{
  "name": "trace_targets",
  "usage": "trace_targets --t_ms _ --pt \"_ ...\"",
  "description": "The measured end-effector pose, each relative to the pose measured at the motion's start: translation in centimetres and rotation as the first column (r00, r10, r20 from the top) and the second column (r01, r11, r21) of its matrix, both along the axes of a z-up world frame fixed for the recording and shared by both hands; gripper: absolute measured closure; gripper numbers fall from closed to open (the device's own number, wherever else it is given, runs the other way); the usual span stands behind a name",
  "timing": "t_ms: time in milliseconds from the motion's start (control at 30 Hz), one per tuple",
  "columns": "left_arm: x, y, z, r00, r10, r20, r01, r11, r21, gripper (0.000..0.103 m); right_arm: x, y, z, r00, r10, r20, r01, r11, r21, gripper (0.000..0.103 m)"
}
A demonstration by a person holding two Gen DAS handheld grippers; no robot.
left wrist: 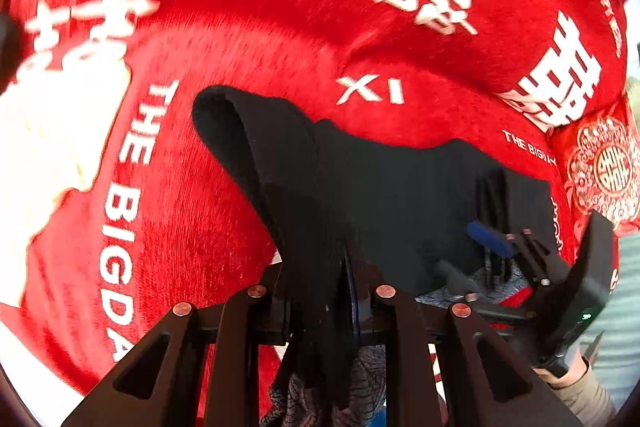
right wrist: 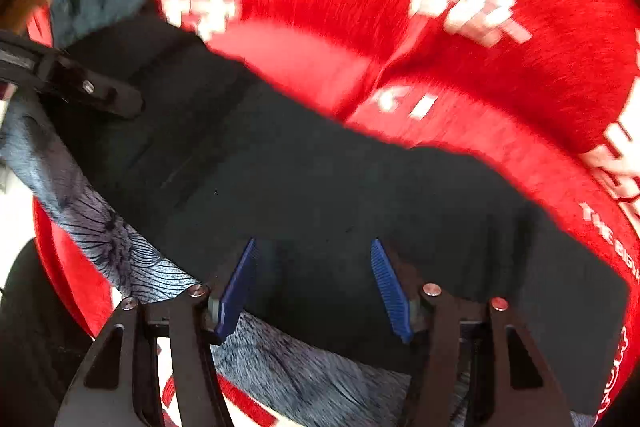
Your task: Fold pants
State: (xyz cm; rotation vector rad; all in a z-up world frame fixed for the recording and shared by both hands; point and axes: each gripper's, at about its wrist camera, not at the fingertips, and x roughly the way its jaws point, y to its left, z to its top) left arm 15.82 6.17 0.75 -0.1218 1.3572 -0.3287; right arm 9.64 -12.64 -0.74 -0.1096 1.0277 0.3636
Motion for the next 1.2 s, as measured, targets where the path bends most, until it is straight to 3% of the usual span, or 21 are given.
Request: trace_targets --t_ms 167,267,333,433,600,733,933,1200 --pt "0.5 -3.3 2.0 0.999 -0.031 0.023 0.03 0.998 0.051 0.083 -1.4 -8.1 3.1 0.984 -0.16 0.073 0.152 0.983 0.106 0.04" --pt "0.5 -4.8 3.0 0.998 -0.049 0.033 0.047 0.996 0.074 0.084 0.1 -12.0 1.7 0.962 -0.274 0.014 0.272 0.958 0.094 0.04" --pt "0.4 -6.0 3.6 0.997 -0.063 0.042 0.059 0.994 0.091 0.084 1.6 -11.7 -1.6 0.965 -0.251 -0.08 0.254 0.966 0.034 0.04" --pt "-0.3 -8.5 5.3 0.993 -0.103 0.065 0.095 0.988 0.125 0.084 1.9 -9.3 -3.0 0.979 -0.199 0.035 0.202 0.977 -0.074 0.035" --pt "-1.3 -13.2 7.3 0.978 -0.186 0.093 0.168 0.971 0.17 0.085 3.2 -9.1 -2.9 0.973 -0.227 0.034 0.228 0.974 -0.017 0.032" --pt "-1.9 -18.0 8.0 0.966 -0.241 0.098 0.22 0.958 0.185 0.085 1.2 -13.1 -1.5 0.954 -0.295 0.045 0.287 0.949 0.134 0.033" --pt "-3.7 -26.1 7.7 0.931 -0.356 0.088 0.332 0.92 0.207 0.085 -2.0 -18.2 0.3 0.925 -0.363 0.111 0.345 0.926 0.154 0.033" --pt "-5.5 -36.0 2.9 0.889 -0.458 0.0 0.448 0.87 0.206 0.085 -7.8 -25.3 1.2 0.868 -0.484 0.116 0.456 0.867 0.201 0.033"
